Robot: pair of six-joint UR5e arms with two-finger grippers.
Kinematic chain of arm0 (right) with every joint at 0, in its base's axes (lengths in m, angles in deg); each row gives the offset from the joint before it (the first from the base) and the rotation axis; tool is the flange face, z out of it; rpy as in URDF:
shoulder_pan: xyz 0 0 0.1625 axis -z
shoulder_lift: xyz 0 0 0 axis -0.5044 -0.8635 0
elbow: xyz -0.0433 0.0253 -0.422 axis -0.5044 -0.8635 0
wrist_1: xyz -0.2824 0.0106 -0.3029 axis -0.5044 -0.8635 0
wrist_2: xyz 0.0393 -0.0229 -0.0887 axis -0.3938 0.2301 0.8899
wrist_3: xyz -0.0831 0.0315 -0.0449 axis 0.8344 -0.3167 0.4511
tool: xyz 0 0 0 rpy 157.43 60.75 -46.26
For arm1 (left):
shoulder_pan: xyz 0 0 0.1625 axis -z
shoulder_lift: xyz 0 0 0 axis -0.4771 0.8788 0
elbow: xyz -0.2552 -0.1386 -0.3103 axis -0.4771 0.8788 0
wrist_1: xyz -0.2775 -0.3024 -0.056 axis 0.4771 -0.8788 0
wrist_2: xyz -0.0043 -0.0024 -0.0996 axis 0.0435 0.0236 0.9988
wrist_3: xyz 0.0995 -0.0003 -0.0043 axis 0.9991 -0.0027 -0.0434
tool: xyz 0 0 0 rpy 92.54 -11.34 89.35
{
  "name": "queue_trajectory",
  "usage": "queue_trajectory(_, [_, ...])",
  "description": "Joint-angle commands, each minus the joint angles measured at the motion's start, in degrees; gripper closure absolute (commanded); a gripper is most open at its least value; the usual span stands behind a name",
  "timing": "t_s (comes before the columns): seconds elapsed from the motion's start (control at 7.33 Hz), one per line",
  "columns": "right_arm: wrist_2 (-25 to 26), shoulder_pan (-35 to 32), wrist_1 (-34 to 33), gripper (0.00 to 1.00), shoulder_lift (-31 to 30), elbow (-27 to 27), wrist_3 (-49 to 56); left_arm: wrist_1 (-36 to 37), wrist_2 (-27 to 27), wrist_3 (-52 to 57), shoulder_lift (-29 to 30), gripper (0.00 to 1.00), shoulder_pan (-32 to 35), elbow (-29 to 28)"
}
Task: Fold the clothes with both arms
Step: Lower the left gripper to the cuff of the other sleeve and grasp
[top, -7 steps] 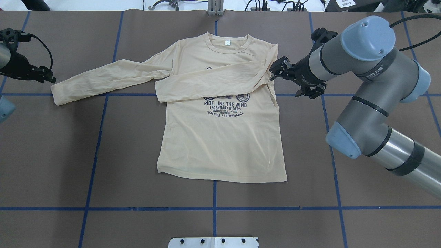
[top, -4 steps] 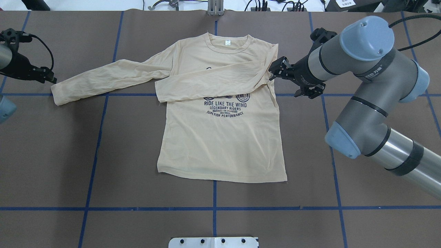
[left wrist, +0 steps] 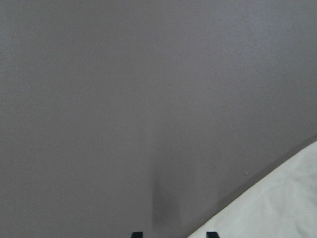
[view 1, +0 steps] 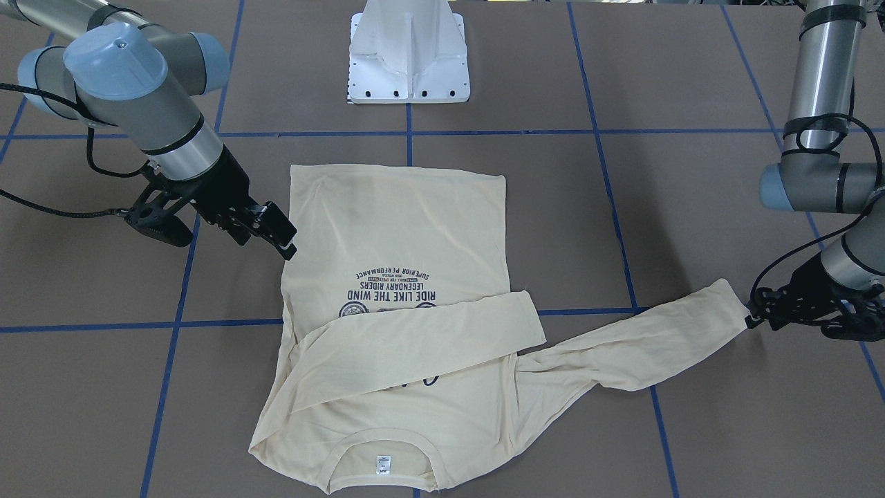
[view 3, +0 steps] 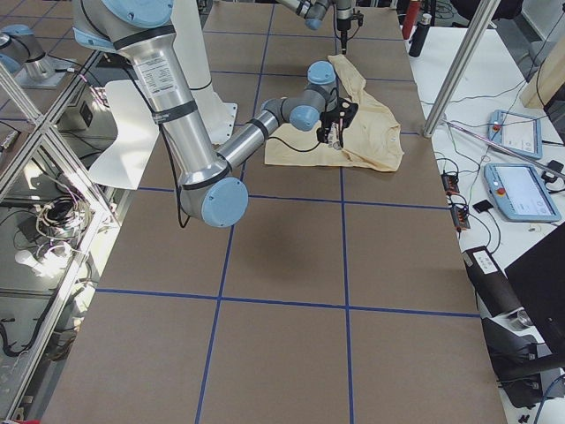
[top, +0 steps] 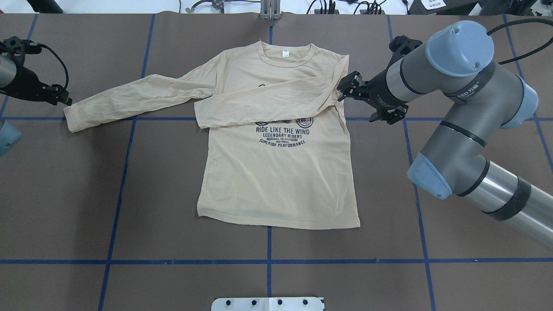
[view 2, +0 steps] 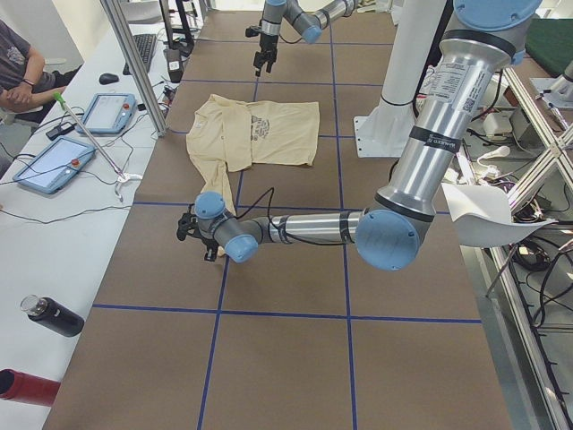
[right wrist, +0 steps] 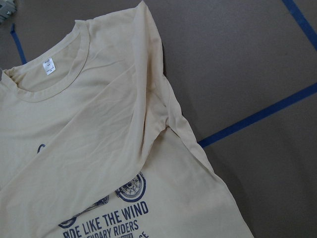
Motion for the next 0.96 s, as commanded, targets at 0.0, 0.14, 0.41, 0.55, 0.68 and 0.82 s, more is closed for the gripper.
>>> queue_trajectory(0.0, [-0.1, 0.0, 0.0, 0.0, 0.0, -0.1, 0.2, 0.0, 0.2, 0.0, -0.1, 0.47, -0.1, 0.1])
queue_trajectory(0.14, [-0.1, 0.0, 0.0, 0.01, 0.0, -0.1, 0.2, 0.0, 0.2, 0.0, -0.2, 0.47, -0.2, 0.1])
queue_trajectory(0.41, [0.0, 0.0, 0.0, 0.01, 0.0, -0.1, 0.2, 0.0, 0.2, 0.0, -0.2, 0.47, -0.5, 0.1])
queue_trajectory(0.55, [-0.1, 0.0, 0.0, 0.0, 0.1, -0.1, 0.2, -0.1, 0.2, 0.0, -0.2, 0.47, -0.6, 0.1])
queue_trajectory(0.68, [-0.1, 0.0, 0.0, 0.01, 0.0, -0.1, 0.2, 0.0, 0.2, 0.1, -0.3, 0.47, -0.6, 0.0])
queue_trajectory(0.82, [-0.1, 0.0, 0.0, 0.01, -0.1, -0.1, 0.2, 0.0, 0.2, 0.1, -0.3, 0.47, -0.6, 0.1])
